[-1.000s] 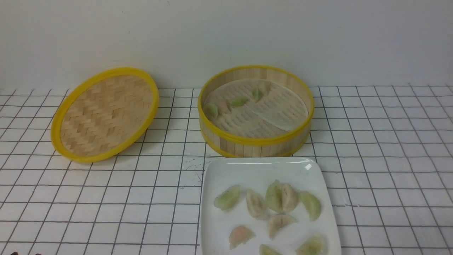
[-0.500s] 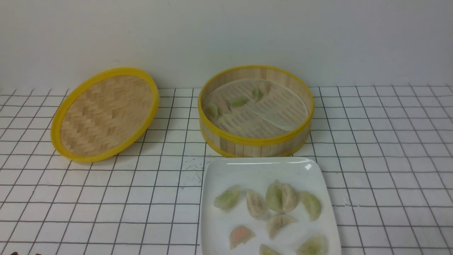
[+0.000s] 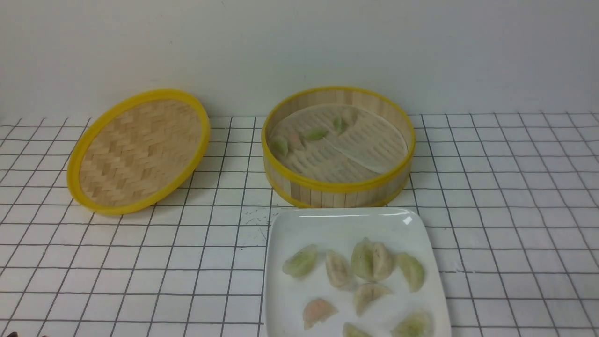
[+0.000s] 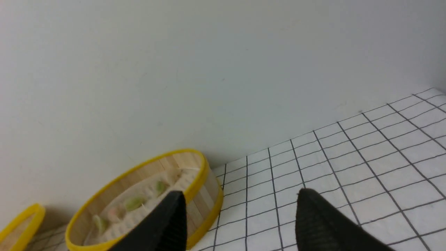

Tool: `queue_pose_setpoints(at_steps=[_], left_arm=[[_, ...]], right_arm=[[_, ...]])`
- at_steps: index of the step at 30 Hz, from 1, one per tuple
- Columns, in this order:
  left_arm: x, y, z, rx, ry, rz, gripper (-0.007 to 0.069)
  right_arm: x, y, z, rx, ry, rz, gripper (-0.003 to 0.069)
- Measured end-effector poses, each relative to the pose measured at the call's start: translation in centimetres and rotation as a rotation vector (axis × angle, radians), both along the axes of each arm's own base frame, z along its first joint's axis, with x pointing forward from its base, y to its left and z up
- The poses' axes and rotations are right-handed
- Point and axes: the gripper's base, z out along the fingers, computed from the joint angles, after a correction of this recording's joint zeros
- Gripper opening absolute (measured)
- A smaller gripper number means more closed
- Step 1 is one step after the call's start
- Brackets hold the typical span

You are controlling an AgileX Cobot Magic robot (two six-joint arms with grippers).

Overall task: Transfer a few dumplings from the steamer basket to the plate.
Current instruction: Use the left arm to grab a dumpling from the steamer

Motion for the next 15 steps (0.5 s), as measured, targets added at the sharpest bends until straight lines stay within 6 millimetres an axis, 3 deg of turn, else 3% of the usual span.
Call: queue_pose_setpoints(at_steps=[5, 7, 8, 11, 15], left_arm=[[0.1, 0.0, 0.3, 0.000, -0.042, 0.000, 0.0225], [0.4, -0.2, 1.3, -0.204, -0.148, 0.024, 0.0225], [0.4, -0.3, 1.3, -0.225, -0.147, 0.026, 0.0225], [0.5, 0.1, 3.4, -0.571, -0.358, 0.082, 0.0225], [0.1, 1.3, 5.3, -0.788, -0.589, 0.152, 0.0225]], right_arm=[[0.0, 0.0, 0.0, 0.042, -0.003, 0.002, 0.0388], [0.0, 0.0, 0.0, 0.045, -0.002, 0.003, 0.0388], [0.0, 0.0, 0.0, 0.045, -0.002, 0.003, 0.0388], [0.0, 0.0, 0.1, 0.045, -0.015, 0.001, 0.0388], [0.0, -0.1, 0.5, 0.047, -0.057, -0.003, 0.0388]])
